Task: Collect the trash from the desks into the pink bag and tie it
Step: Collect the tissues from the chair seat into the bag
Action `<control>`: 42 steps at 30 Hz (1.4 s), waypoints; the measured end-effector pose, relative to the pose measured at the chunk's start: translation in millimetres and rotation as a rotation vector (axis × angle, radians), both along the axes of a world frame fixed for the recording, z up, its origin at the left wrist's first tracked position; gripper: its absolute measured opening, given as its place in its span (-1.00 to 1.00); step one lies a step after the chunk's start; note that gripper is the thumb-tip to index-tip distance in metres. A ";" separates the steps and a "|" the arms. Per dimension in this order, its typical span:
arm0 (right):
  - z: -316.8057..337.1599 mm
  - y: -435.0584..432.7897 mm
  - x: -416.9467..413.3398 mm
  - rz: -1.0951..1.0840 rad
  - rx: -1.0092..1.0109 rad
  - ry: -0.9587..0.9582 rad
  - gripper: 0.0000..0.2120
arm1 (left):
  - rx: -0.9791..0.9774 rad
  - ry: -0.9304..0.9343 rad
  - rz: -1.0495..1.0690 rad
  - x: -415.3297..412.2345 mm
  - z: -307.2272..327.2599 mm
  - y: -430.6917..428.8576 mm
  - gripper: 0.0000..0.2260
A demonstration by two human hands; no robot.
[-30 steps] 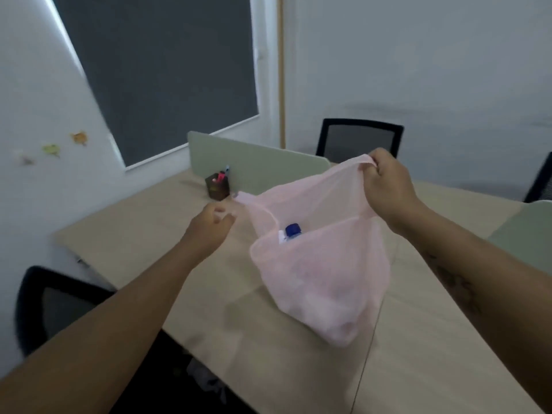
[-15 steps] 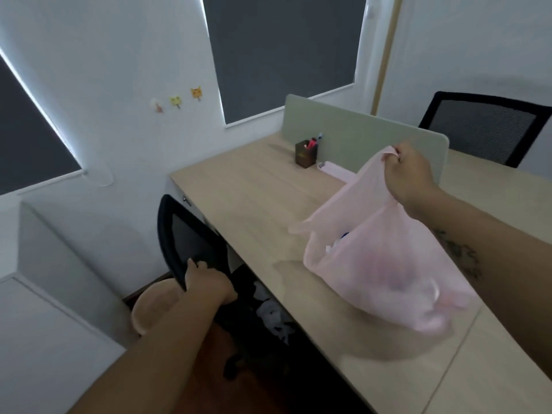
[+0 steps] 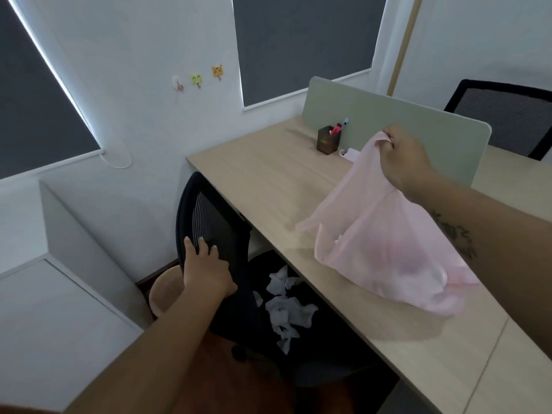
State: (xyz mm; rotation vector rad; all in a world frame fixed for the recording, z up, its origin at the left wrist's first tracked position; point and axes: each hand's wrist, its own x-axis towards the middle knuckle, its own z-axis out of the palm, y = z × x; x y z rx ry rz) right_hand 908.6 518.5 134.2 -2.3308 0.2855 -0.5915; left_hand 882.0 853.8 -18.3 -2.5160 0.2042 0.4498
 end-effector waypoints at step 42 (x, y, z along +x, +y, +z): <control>-192.3 32.8 -31.3 -0.192 -0.165 0.330 -0.90 | -0.623 0.208 0.088 21.5 -232.6 49.1 -0.20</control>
